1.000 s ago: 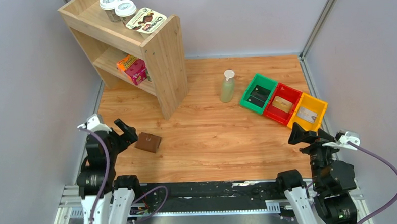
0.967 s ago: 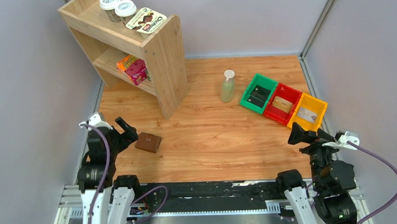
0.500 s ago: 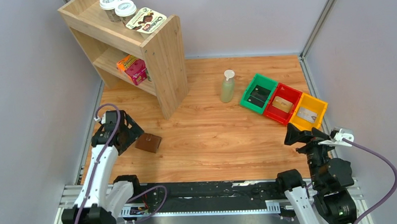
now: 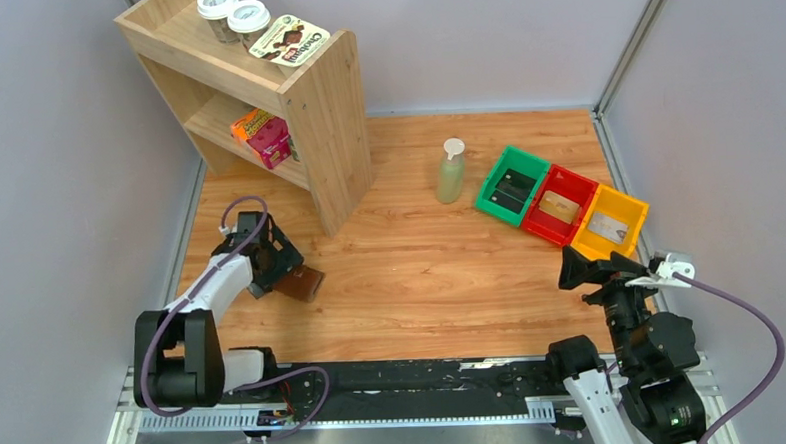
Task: Take the credit cards out of the card holder
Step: Move the card holder to the center of the board.
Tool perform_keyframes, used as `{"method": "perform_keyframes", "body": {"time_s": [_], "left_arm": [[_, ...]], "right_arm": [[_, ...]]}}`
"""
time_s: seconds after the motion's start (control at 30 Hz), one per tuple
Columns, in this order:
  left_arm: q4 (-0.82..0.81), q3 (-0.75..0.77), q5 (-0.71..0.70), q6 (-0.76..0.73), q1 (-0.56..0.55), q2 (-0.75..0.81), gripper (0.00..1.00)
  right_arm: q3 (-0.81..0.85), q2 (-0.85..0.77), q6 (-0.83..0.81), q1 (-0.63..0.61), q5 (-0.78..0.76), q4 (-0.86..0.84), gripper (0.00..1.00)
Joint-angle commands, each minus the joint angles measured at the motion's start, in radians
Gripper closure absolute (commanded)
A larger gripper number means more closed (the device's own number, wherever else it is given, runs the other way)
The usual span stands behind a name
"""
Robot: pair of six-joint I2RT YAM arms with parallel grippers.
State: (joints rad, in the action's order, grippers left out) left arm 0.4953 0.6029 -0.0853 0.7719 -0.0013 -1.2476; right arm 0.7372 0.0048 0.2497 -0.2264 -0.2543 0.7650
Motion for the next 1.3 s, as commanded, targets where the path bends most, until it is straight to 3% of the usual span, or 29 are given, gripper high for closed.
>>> {"method": "perform_keyframes", "body": {"time_s": [0.0, 0.27, 0.33, 0.53, 0.7, 0.93, 1.1, 1.27], "left_arm": [[-0.089, -0.011, 0.004, -0.057, -0.124, -0.050, 0.06], [-0.141, 0.012, -0.013, -0.095, -0.408, -0.185, 0.13], [-0.147, 0.050, -0.028, -0.108, -0.539, -0.223, 0.14], [-0.150, 0.242, -0.044, -0.106, -0.785, -0.357, 0.14], [-0.170, 0.278, -0.054, -0.027, -0.864, -0.328, 0.14], [-0.195, 0.150, -0.165, 0.185, -0.947, -0.141, 0.10], [-0.245, 0.016, -0.214, 0.340, -0.996, -0.014, 0.10], [-0.281, -0.022, -0.203, 0.405, -0.994, -0.021, 0.19]], "right_arm": [[0.008, -0.011, -0.013, -0.005, 0.062, -0.044, 0.00], [0.117, 0.174, -0.041, -0.005, 0.280, -0.027, 0.00], [0.143, 0.234, -0.027, -0.007, 0.367, -0.015, 0.00], [0.133, 0.391, 0.032, -0.007, 0.522, 0.003, 0.00], [0.054, 0.454, 0.094, -0.005, 0.624, -0.036, 0.00], [-0.148, 0.481, 0.239, -0.031, 0.708, -0.182, 0.01], [-0.249, 0.564, 0.359, -0.195, 0.637, -0.352, 0.06], [-0.297, 0.763, 0.433, -0.388, 0.543, -0.554, 0.15]]}}
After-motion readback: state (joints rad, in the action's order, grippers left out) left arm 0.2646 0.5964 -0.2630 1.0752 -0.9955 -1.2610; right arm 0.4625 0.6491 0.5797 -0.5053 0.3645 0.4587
